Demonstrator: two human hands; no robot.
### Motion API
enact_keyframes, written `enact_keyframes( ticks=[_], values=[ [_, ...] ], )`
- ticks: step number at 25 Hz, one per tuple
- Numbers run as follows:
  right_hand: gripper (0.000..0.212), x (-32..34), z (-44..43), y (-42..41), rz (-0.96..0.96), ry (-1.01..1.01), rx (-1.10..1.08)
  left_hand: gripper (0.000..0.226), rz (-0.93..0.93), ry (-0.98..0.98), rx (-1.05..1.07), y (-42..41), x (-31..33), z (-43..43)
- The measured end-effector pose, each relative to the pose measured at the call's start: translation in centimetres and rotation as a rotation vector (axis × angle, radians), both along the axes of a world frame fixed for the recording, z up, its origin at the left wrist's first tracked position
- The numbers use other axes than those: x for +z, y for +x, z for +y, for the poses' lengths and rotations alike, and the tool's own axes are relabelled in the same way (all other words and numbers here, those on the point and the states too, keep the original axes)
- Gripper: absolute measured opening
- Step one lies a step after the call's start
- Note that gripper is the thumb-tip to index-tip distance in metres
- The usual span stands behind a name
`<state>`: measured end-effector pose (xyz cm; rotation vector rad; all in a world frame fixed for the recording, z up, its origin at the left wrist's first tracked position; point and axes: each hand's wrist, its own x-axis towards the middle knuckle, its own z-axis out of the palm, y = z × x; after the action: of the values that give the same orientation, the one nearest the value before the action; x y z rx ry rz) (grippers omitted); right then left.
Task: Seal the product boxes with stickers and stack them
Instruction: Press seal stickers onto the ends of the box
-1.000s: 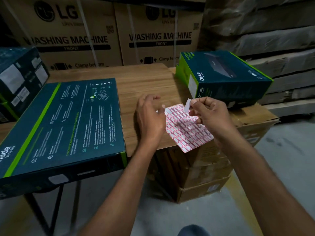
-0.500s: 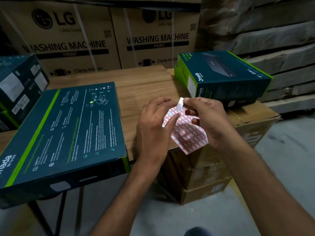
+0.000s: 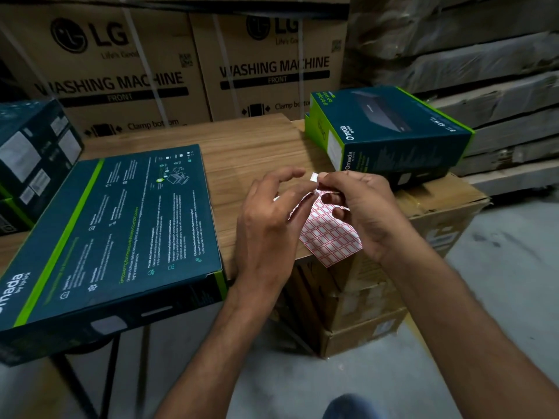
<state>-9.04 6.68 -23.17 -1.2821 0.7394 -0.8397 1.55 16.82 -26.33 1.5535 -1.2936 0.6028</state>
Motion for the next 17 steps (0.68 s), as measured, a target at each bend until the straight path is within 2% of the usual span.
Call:
enact_keyframes(
  ticks=[2,4,9,11,14,15,17],
  values=[
    [0.009,0.0,0.1,0.0,0.007,0.002,0.006,0.015,0.017,-0.017,-0.002,0.0,0.0,0.0],
    [0.012,-0.1,0.1,-0.2,0.006,-0.007,0.033,0.015,0.116,-0.049,-0.044,0.1,0.1,0.0],
    [0.028,-0.5,0.4,-0.9,0.041,-0.092,0.146,0.011,0.693,-0.107,-0.252,-0.4,1.5,0.4],
    [0.031,-0.4,0.6,-1.0,-0.025,-0.004,0.2,0.01,0.83,-0.136,-0.333,-0.5,1.9,0.6],
    [0.031,-0.1,0.4,-1.4,-0.175,0.16,0.24,0.011,0.89,-0.156,-0.346,-0.3,2.2,0.5],
    [0.028,0.0,0.2,-1.6,-0.161,0.103,0.227,0.011,0.914,-0.152,-0.352,-0.2,2.2,0.4],
    [0.035,-0.1,-0.1,-1.8,-0.098,-0.091,0.224,0.01,1.014,-0.134,-0.387,-0.1,2.5,0.4]
  ],
)
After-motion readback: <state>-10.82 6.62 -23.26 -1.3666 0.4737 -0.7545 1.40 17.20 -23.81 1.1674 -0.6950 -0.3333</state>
